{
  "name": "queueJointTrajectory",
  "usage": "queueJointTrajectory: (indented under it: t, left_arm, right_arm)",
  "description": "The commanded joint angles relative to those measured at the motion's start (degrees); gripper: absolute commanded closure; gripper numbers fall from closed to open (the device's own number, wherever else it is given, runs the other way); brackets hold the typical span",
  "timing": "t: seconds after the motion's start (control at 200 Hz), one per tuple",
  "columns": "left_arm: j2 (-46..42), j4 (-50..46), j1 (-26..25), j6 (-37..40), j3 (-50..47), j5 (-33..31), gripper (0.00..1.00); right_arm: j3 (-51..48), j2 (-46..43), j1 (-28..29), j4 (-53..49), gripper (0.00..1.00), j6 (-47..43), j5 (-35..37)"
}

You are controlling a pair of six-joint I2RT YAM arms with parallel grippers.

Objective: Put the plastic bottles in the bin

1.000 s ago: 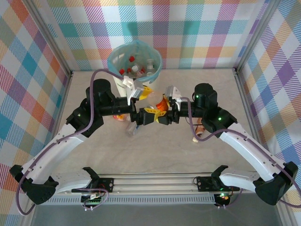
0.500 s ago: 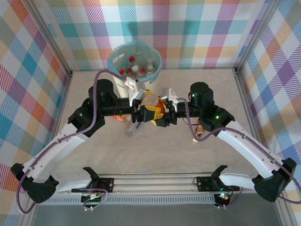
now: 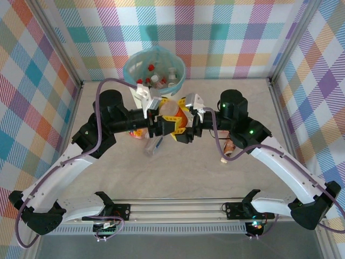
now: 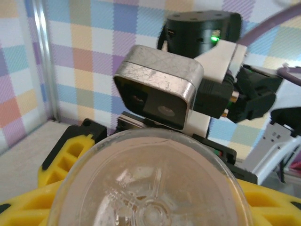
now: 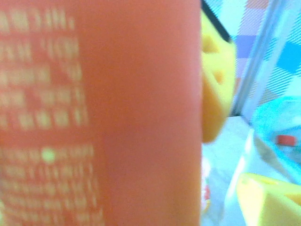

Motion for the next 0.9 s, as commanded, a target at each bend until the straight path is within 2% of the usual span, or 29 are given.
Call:
queueJointTrajectory:
  t: [0.0, 0.105, 0.17, 0.25, 0.34, 0.525, 0.62, 0.73, 0.895]
  left_arm:
    - [-1.0, 2.5, -0.5, -1.5, 4.8, -9.1, 0.75]
    - [0.5, 0.8, -0.3, 0.2, 9.5, -16.7, 0.88]
    - [2.6, -1.0, 0.1, 1.4, 13.6, -21.9, 1.00]
    - [6.4, -4.2, 1.8, 1.6, 19.4, -27.8, 1.00]
    - [12.6, -8.4, 5.3, 0.6, 27.3, -33.2, 1.00]
    - [27.5, -17.1, 15.2, -3.4, 42.0, -35.4, 1.00]
    - [31.6, -13.6, 17.7, -3.1, 40.6, -38.3, 1.00]
    - [36.4, -10.8, 19.4, -2.7, 39.2, -36.6, 1.00]
    - [42.3, -12.2, 19.8, -1.5, 38.8, -34.6, 1.00]
  right_arm:
    - [3.0, -2.7, 0.1, 2.0, 0.03, -0.8, 11.2]
    - [3.4, -3.8, 0.1, 3.2, 0.01, -2.4, 21.0]
    - [3.6, -3.9, 0.1, 3.3, 0.00, -3.7, 25.7]
    - [4.1, -3.5, 0.1, 3.0, 0.00, -4.7, 29.9]
    - [4.7, -2.8, 0.1, 2.6, 0.00, -5.1, 31.1]
    - [5.5, -1.0, 0.1, 2.9, 0.00, -2.7, 26.5]
    - [5.6, -0.5, 0.1, 2.5, 0.00, -0.7, 23.8]
    - [4.3, -0.7, 0.1, 2.4, 0.00, 1.0, 22.9]
    - [2.5, -2.2, 0.1, 0.1, 0.01, 2.2, 23.5]
